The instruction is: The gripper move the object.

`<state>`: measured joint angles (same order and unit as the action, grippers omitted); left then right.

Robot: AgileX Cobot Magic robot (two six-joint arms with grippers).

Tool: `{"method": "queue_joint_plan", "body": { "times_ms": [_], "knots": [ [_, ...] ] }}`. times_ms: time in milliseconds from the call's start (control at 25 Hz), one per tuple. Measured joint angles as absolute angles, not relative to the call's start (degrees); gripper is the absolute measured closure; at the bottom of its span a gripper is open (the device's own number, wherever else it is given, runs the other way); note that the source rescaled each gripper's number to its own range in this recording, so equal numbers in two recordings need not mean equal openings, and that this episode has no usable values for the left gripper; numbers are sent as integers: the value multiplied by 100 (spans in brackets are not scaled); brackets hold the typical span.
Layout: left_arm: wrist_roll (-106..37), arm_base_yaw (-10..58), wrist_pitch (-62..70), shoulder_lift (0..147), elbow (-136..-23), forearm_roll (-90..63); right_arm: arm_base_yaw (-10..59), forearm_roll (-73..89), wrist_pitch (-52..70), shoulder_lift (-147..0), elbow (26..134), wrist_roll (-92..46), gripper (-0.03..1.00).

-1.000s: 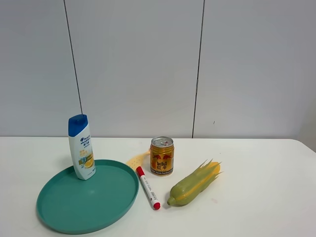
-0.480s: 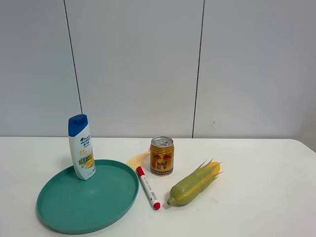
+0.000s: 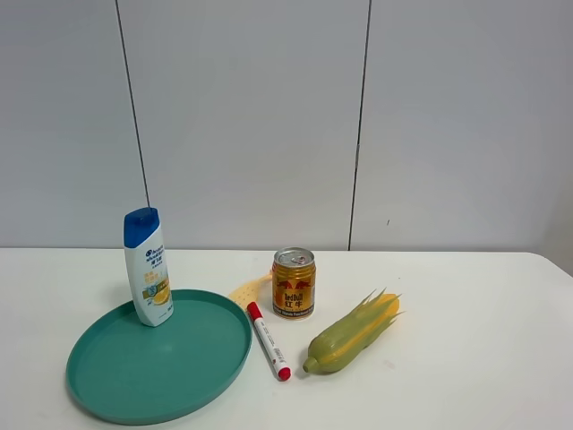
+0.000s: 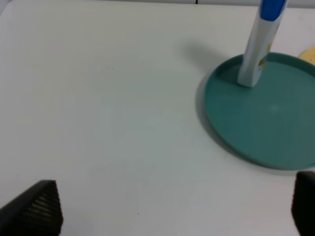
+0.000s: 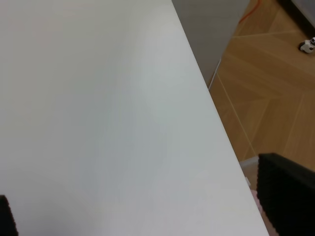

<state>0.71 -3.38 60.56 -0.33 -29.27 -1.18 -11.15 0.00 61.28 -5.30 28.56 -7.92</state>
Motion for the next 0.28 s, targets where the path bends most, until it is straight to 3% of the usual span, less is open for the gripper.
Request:
{"method": "queue_joint_plan", "body": {
  "times_ms": [280],
  "knots": [
    [71, -338, 6056, -33, -2927, -118, -1115, 0, 6128, -530, 2856, -792, -3]
  ]
}}
